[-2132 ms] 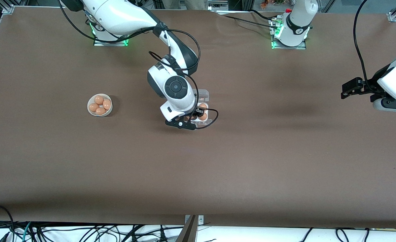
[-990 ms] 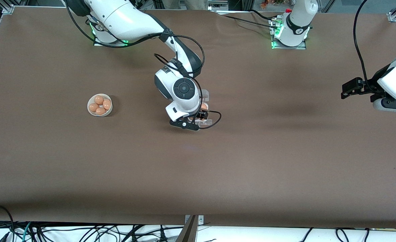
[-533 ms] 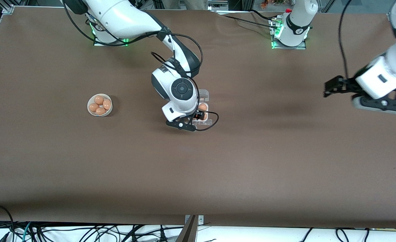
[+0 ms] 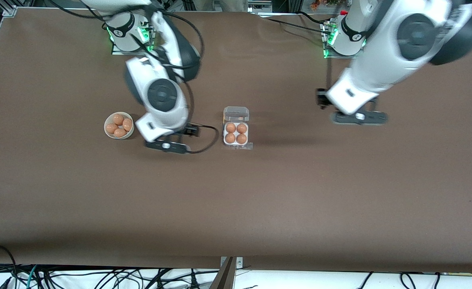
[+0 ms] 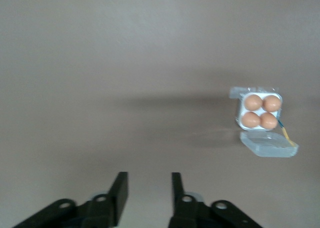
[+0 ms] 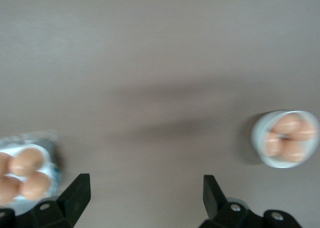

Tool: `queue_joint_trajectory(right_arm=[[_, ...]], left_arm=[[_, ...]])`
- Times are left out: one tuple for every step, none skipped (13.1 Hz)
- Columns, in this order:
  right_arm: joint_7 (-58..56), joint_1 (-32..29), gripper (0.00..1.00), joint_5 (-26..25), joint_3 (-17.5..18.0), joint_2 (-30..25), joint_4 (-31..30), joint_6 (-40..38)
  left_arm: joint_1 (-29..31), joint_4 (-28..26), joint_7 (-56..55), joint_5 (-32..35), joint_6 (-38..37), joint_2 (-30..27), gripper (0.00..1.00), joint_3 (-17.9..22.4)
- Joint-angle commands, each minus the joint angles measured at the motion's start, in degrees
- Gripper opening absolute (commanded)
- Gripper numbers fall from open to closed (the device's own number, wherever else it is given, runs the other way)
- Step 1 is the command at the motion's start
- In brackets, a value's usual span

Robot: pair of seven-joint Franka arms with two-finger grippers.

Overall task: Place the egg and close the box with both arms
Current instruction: 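Withdraw the right gripper while the left gripper reaches the carton lid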

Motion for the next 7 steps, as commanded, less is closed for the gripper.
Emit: queue_joint_trajectory(right_arm=[[-10.7,0.0,1.00,3.1,-6.8,-8.2,-5.6,-3.7],[-15.1,0.0,1.00,3.8,-10.1,-9.9,-5.6,-5.4],[-20.0,0.0,1.00,4.1,-13.3,-11.1,-5.5,-7.0],[-24.8,0.0,1.00,4.4,-16.6,-12.5,-5.5,-8.4],[-28.9,0.0,1.00,4.7,-19.6,-13.0,-5.2,-9.3],[-31.9,0.0,1.00,4.6,-22.0,-13.1,-4.2,-11.5],[-35.5,0.0,1.00,4.4,-24.4,-13.6,-3.7,-15.0]], left_arm=[[-5.6,1.0,-5.8,-4.6,-0.4,3.3,0.17,0.7],[-6.5,1.0,-7.2,-7.3,-0.4,4.4,0.16,0.7],[-7.4,1.0,-8.2,-9.2,-0.4,5.7,0.16,0.7],[-8.2,1.0,-8.9,-10.8,-0.2,7.0,0.16,0.7],[-9.0,1.0,-9.3,-12.3,-0.2,8.5,0.16,0.7],[-10.1,1.1,-9.5,-13.0,0.0,10.2,0.16,0.7],[-11.7,1.1,-9.9,-13.2,0.1,12.1,0.16,0.7]])
